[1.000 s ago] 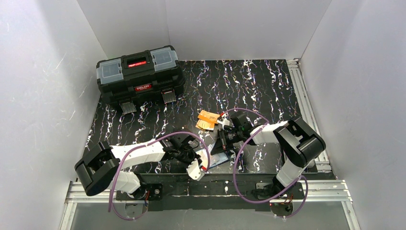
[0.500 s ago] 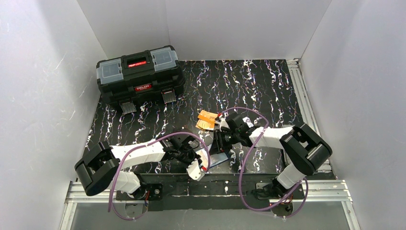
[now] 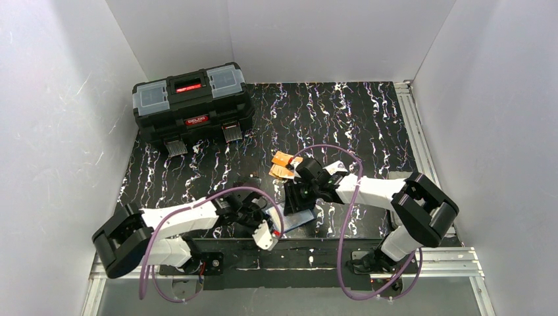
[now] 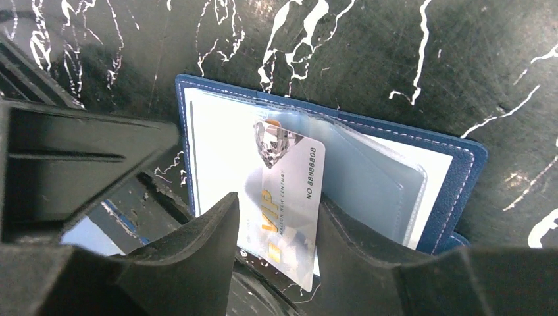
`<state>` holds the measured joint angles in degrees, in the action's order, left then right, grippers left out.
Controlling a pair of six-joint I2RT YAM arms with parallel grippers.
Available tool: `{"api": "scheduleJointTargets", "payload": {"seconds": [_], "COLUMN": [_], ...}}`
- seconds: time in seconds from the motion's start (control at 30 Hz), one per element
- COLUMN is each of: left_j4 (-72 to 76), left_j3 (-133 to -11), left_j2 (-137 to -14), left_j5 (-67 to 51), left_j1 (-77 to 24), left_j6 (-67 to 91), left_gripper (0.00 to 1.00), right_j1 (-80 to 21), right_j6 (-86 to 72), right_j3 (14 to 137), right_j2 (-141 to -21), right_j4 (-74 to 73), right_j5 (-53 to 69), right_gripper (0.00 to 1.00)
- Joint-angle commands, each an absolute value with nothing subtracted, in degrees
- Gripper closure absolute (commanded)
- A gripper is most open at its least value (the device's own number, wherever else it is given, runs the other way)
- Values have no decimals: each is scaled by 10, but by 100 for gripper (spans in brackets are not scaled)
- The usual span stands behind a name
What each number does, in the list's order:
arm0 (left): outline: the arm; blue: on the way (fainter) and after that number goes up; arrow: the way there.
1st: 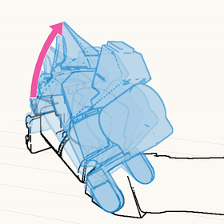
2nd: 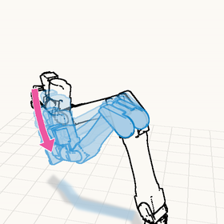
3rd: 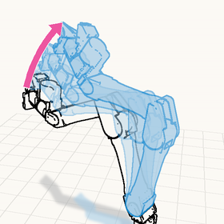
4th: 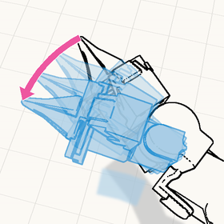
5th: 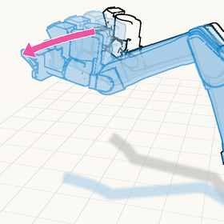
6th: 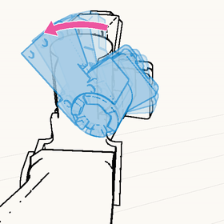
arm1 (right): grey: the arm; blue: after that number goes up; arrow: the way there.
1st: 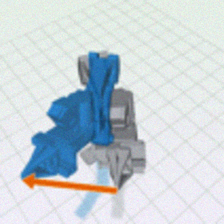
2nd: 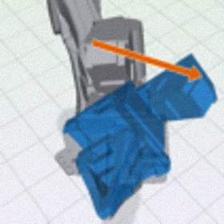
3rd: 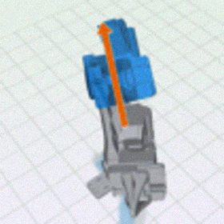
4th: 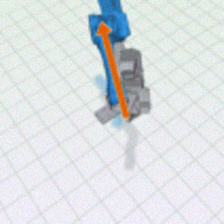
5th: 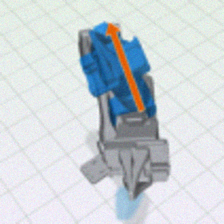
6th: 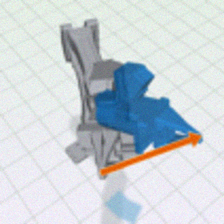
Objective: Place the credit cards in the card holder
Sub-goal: Insert the credit card into the card holder.
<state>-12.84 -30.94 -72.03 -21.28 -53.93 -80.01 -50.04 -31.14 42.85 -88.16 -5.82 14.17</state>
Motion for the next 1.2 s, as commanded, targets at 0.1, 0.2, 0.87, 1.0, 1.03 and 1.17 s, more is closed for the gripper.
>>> {"api": "scheduleJointTargets", "payload": {"seconds": [0.1,0.2,0.87,1.0,1.03,1.17], "left_j4": [-89,-59,39,40,39,36], "left_j3": [-230,-232,-225,-225,-224,-217], "left_j2": [-619,-630,-691,-687,-686,-679], "left_j5": [-226,-229,-235,-234,-233,-228], "left_j1": [-541,-542,-545,-547,-548,-551], "left_j6": [-775,-766,-765,-760,-759,-755], "left_gripper": [87,86,88,88,88,89], "right_j1": [-518,-528,-590,-600,-601,-601], "right_j6": [-286,-282,-247,-240,-240,-239], "right_j3": [456,468,517,529,533,540], "right_j2": [-872,-879,-905,-908,-911,-904], "right_j4": [-130,-140,-186,-197,-204,-230], "right_j5": [79,72,30,23,18,5], "right_gripper": [47,47,43,39,38,35]}}
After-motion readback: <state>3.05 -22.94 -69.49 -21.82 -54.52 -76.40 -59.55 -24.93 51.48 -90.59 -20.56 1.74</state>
